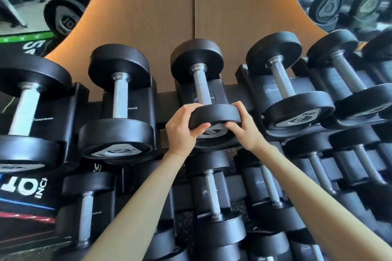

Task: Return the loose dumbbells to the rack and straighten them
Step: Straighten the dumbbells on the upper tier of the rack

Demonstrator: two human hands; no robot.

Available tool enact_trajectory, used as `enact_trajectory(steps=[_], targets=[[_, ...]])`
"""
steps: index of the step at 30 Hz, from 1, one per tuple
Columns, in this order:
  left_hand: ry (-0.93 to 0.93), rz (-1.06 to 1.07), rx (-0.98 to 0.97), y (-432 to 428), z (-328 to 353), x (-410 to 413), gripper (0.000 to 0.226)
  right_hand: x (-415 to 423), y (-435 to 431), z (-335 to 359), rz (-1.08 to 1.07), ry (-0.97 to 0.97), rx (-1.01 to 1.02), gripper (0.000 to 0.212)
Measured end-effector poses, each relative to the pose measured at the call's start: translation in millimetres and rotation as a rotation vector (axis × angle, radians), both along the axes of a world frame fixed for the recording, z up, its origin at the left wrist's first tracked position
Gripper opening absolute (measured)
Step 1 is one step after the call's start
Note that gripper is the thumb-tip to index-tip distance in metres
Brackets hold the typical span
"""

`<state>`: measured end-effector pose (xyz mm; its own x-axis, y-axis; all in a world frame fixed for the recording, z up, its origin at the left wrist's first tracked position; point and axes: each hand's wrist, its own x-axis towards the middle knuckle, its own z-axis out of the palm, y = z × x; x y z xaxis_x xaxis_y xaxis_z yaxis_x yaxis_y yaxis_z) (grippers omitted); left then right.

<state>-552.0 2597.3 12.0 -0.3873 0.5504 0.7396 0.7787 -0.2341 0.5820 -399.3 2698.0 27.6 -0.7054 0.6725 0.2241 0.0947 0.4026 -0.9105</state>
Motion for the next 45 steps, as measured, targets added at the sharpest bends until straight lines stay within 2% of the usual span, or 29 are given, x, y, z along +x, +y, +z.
enact_trajectory(steps=[4,7,9,10,13,14,16,17,20,22,25,26,28,34,38,40,42,45], targets=[[-0.207,-0.020,0.060,-1.1,-16.7,2.7,0.061,-0.9,-2.9,25.8,-0.025,-0.246,0.248,0.053],[-0.340,0.084,0.128,-3.3,-30.4,4.8,0.053,-12.8,-14.8,50.6,-0.080,-0.441,0.601,0.066],[-0.482,0.189,0.097,-1.4,-42.9,11.2,0.043,-26.8,-24.9,61.3,-0.131,-0.667,0.867,0.080],[-0.567,0.246,0.053,0.5,-48.9,16.5,0.049,-33.5,-28.5,62.3,-0.162,-0.751,0.980,0.080],[-0.721,0.341,-0.077,4.5,-62.0,28.4,0.062,-45.8,-33.9,60.2,-0.237,-0.789,1.168,0.053],[-0.740,0.343,-0.114,3.8,-63.1,29.3,0.060,-45.9,-33.4,59.0,-0.232,-0.758,1.168,0.054],[-0.695,0.336,-0.177,-2.6,-65.3,29.0,0.053,-39.0,-30.0,57.0,-0.178,-0.642,1.064,0.069],[-0.646,0.303,-0.202,-8.2,-64.4,28.7,0.052,-33.6,-28.2,55.8,-0.150,-0.512,0.942,0.072],[-0.487,0.067,-0.175,-27.3,-45.1,27.8,0.049,-16.3,-17.4,41.3,-0.121,-0.137,0.630,0.062],[-0.302,-0.072,-0.166,-29.5,-22.2,19.5,0.049,-6.0,-9.4,23.7,-0.105,0.071,0.360,0.049],[0.008,-0.158,-0.300,-13.0,24.2,9.3,0.051,3.8,-9.6,-5.2,-0.083,0.264,-0.172,0.037],[0.125,-0.153,-0.357,-4.3,37.5,8.3,0.053,4.8,-11.4,-15.8,-0.089,0.298,-0.291,0.034],[0.284,-0.116,-0.421,9.1,53.7,10.0,0.057,5.8,-13.9,-33.4,-0.123,0.348,-0.399,0.029],[0.324,-0.061,-0.189,11.4,43.2,8.5,0.052,5.1,-17.9,-34.9,-0.038,0.335,-0.454,0.028],[0.204,-0.022,-0.071,2.4,22.8,-3.2,0.056,2.6,-22.0,-13.0,-0.026,0.219,-0.362,0.037],[0.070,0.003,-0.044,-1.1,9.1,-3.2,0.061,3.8,-20.6,1.1,-0.070,0.032,-0.180,0.043],[-0.065,0.018,-0.006,-2.1,-4.1,-2.0,0.065,5.0,-17.6,16.2,-0.076,-0.181,0.105,0.048],[-0.190,0.064,0.104,-1.0,-21.1,-1.3,0.055,-1.5,-16.3,41.5,-0.068,-0.403,0.561,0.055]])
